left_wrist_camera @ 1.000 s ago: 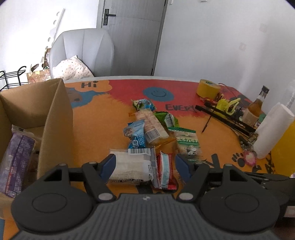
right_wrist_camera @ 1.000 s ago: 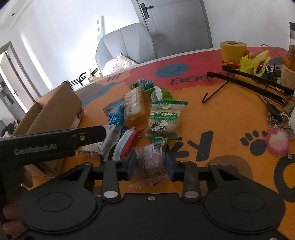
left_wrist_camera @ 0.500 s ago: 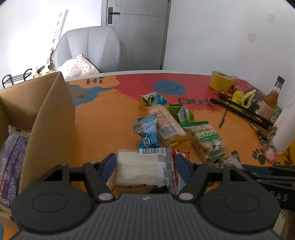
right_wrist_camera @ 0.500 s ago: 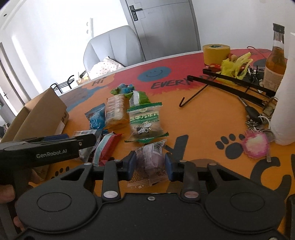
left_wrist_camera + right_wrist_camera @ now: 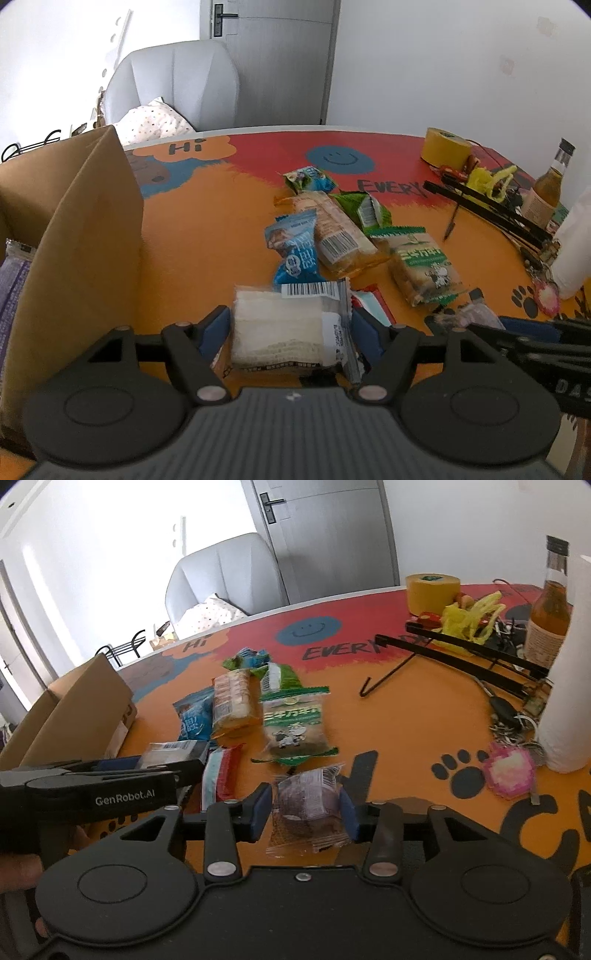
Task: Organize snacks
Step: 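Close the left tool on the white bread packet while the right tool grips the clear brown-cake bag, then carry both packets over the cardboard box and open both tools to drop them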
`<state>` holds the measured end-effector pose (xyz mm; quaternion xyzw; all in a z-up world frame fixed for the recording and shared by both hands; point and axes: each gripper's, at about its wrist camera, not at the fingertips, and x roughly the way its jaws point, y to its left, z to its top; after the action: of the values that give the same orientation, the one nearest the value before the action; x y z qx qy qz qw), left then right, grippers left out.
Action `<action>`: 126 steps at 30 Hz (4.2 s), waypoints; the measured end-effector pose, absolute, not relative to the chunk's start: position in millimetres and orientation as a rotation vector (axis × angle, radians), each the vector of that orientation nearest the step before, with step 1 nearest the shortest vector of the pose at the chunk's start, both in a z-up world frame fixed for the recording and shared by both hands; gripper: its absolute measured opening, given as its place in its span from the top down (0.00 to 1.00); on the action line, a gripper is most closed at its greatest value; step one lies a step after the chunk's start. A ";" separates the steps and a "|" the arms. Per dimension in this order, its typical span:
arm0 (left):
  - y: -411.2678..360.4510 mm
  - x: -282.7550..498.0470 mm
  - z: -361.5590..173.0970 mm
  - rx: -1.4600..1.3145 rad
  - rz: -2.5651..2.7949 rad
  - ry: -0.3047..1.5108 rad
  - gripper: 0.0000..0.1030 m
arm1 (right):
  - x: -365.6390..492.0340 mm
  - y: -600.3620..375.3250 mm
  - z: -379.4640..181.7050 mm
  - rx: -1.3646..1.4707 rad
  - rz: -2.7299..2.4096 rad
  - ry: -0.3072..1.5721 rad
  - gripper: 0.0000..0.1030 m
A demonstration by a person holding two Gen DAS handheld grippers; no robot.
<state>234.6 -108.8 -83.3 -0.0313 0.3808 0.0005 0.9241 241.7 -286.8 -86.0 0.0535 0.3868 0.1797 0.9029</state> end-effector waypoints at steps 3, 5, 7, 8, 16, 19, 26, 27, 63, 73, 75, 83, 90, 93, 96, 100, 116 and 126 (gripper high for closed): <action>-110.8 233.0 -83.0 -0.062 -0.007 0.785 0.31 | 242.4 -286.2 -88.5 0.101 0.374 0.809 0.58; -111.9 231.9 -82.3 -0.073 -0.014 0.785 0.31 | 241.9 -286.7 -87.0 0.085 0.364 0.817 0.64; -114.7 230.8 -81.3 -0.076 -0.032 0.786 0.33 | 239.5 -288.8 -85.6 0.083 0.361 0.815 0.67; -116.6 229.8 -81.1 -0.077 -0.044 0.785 0.37 | 237.8 -289.9 -84.8 0.084 0.359 0.813 0.68; -122.8 223.4 -78.5 -0.084 -0.076 0.782 0.49 | 231.6 -295.4 -76.4 0.100 0.351 0.784 0.78; -121.3 219.5 -73.4 -0.088 -0.076 0.767 0.49 | 230.6 -294.4 -71.1 0.099 0.356 0.769 0.87; -116.7 210.3 -59.1 -0.091 -0.076 0.728 0.49 | 230.0 -292.4 -71.5 0.109 0.339 0.783 0.78; -116.3 209.0 -57.8 -0.090 -0.075 0.724 0.49 | 230.0 -293.0 -72.4 0.115 0.332 0.784 0.71; -49.7 181.7 5.0 -0.151 0.021 0.564 0.49 | 227.9 -223.4 -13.5 -0.011 0.456 0.646 0.68; -19.1 167.8 14.7 -0.169 0.074 0.540 0.49 | 223.7 -194.9 -0.2 -0.025 0.504 0.606 0.68; -12.6 165.3 15.8 -0.174 0.087 0.535 0.49 | 222.7 -189.5 1.8 -0.030 0.513 0.600 0.68; 11.8 157.6 16.9 -0.193 0.139 0.529 0.49 | 220.7 -167.1 6.9 -0.044 0.550 0.583 0.68; 31.4 156.0 12.3 -0.217 0.178 0.542 0.49 | 221.9 -149.9 10.1 -0.055 0.574 0.574 0.69; 38.9 155.1 10.4 -0.227 0.192 0.545 0.49 | 222.9 -143.2 12.0 -0.062 0.585 0.570 0.69; 46.3 154.3 9.0 -0.235 0.205 0.548 0.49 | 223.4 -137.5 12.8 -0.063 0.593 0.569 0.69; 55.2 154.2 5.5 -0.249 0.221 0.561 0.48 | 223.0 -127.3 13.0 -0.070 0.607 0.568 0.69; 79.9 135.8 10.8 -0.280 0.271 0.545 0.35 | 220.2 -93.2 19.5 -0.050 0.733 0.581 0.66; 77.3 130.2 12.6 -0.283 0.278 0.531 0.16 | 216.0 -110.1 20.9 -0.028 0.682 0.584 0.59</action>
<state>130.2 77.3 12.6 -0.1389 0.2609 0.1366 0.9455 216.0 -110.1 20.9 -0.0137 0.2823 0.3296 0.9008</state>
